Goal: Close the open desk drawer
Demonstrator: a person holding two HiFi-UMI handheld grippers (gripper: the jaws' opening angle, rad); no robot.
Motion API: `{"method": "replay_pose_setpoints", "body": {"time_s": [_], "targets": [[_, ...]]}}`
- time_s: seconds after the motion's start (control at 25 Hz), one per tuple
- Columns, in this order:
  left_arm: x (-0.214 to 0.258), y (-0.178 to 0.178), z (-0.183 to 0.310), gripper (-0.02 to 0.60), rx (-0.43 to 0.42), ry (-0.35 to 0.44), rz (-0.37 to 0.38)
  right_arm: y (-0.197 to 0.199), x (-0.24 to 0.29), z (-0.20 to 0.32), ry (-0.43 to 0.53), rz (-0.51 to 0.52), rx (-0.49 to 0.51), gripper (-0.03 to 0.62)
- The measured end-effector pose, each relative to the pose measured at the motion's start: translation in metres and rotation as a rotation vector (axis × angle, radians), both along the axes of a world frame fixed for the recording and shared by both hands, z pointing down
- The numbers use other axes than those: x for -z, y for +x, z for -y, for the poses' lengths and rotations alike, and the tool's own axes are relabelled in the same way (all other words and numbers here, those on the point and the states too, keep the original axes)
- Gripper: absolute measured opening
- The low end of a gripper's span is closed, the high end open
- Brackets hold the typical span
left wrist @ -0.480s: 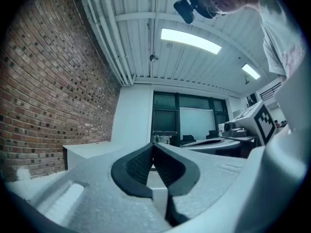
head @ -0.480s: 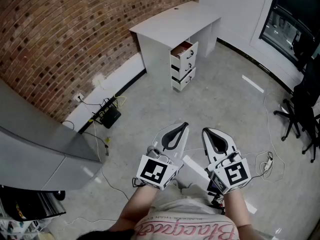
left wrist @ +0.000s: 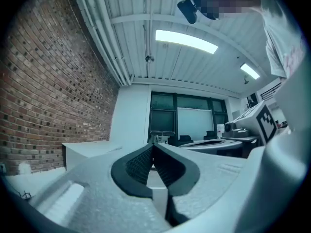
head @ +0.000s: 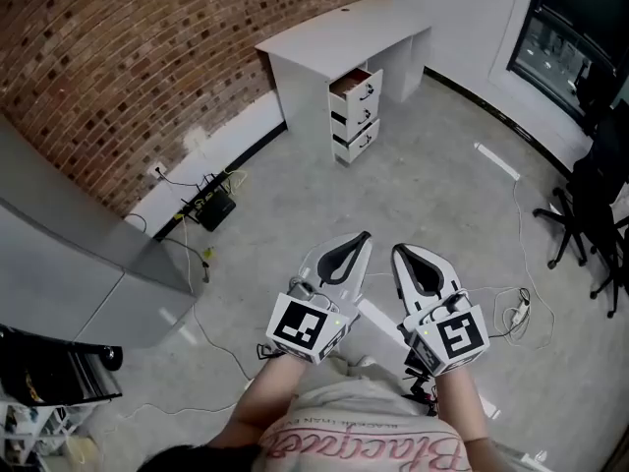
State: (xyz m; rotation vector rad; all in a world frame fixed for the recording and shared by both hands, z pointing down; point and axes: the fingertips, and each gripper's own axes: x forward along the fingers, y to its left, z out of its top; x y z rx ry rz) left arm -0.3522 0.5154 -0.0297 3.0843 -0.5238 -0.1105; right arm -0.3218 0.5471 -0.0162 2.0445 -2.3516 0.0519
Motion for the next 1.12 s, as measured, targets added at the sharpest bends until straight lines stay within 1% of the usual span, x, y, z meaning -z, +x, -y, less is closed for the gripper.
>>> {"method": "replay_pose_setpoints", "body": {"time_s": [0.16, 0.28, 0.48, 0.6, 0.68, 0.8, 0.84, 0.88, 1.04, 1.12], "targets": [[0.002, 0.001, -0.022, 0.006, 0.019, 0.018, 0.008, 0.003, 0.003, -0.018, 0.018, 0.003, 0.018, 0.012], [0.001, -0.006, -0.032, 0.006, 0.030, 0.001, 0.026, -0.004, 0.009, -0.029, 0.057, -0.009, 0.041, 0.011], [0.002, -0.019, -0.036, 0.006, 0.073, -0.005, 0.029, -0.013, 0.022, -0.034, 0.123, -0.008, 0.081, 0.011], [0.000, -0.023, -0.032, 0.006, 0.076, -0.006, 0.028, -0.016, 0.021, -0.035, 0.117, -0.006, 0.082, 0.011], [0.000, -0.022, -0.022, 0.006, 0.066, 0.002, 0.012, -0.014, 0.020, -0.029, 0.114, 0.027, 0.067, 0.011], [0.007, -0.018, 0.004, 0.005, 0.057, 0.006, -0.007, -0.005, 0.022, -0.009, 0.126, 0.130, 0.054, 0.011], [0.009, -0.017, 0.013, 0.006, 0.061, 0.006, -0.011, -0.002, 0.022, -0.002, 0.124, 0.147, 0.046, 0.011], [0.011, -0.016, 0.021, 0.006, 0.064, 0.008, -0.015, 0.001, 0.021, 0.006, 0.118, 0.143, 0.036, 0.011], [0.012, -0.009, 0.053, 0.006, 0.057, 0.007, -0.035, 0.015, 0.013, 0.038, 0.091, 0.078, -0.004, 0.011], [0.012, -0.006, 0.072, 0.006, 0.058, 0.003, -0.045, 0.015, 0.012, 0.057, 0.086, 0.062, 0.010, 0.011]]}}
